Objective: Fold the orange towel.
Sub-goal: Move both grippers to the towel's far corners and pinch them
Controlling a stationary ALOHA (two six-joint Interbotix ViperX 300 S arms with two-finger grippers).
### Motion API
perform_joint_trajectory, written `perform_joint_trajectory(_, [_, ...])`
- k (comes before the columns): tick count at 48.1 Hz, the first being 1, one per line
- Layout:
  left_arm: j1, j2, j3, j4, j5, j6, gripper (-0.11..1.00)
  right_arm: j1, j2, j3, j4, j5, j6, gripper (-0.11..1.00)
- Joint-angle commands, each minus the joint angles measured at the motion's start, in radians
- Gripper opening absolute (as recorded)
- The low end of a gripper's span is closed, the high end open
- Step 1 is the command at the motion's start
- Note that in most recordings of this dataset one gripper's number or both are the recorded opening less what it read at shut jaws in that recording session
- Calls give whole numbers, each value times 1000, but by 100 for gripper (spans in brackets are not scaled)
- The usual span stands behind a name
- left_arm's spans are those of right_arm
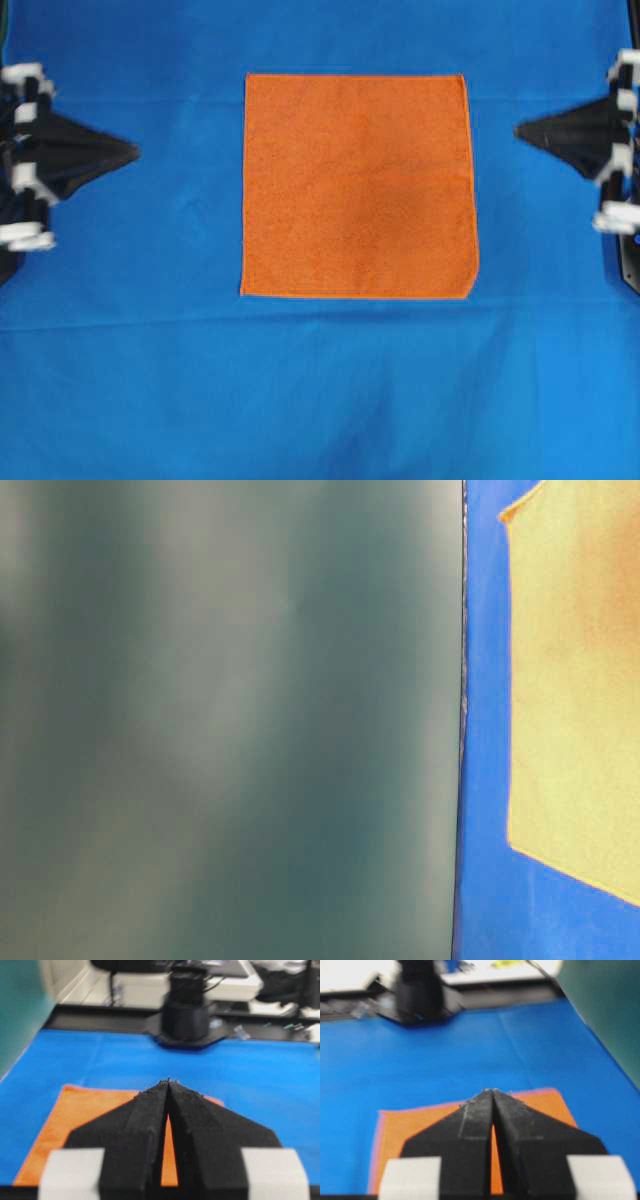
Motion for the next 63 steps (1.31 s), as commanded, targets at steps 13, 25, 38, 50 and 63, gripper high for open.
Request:
perform_joint_trajectory(13, [166, 324, -107, -3, -92, -15, 0, -268, 198, -9, 9, 25, 38, 0])
perform_joint_trajectory(25, [268, 607, -245, -3, -91, -14, 42, -399, 443, -55, 5, 2, 38, 8])
perform_joint_trajectory(38, [357, 887, -379, -3, -91, -5, 91, -431, 707, -120, -12, -101, 29, 54])
perform_joint_trajectory(50, [403, 1035, -443, -3, -92, 5, 91, -440, 885, -170, -14, -152, 23, 51])
perform_joint_trajectory(63, [413, 1123, -477, -3, -87, 6, 88, -460, 976, -196, -14, -187, 23, 50])
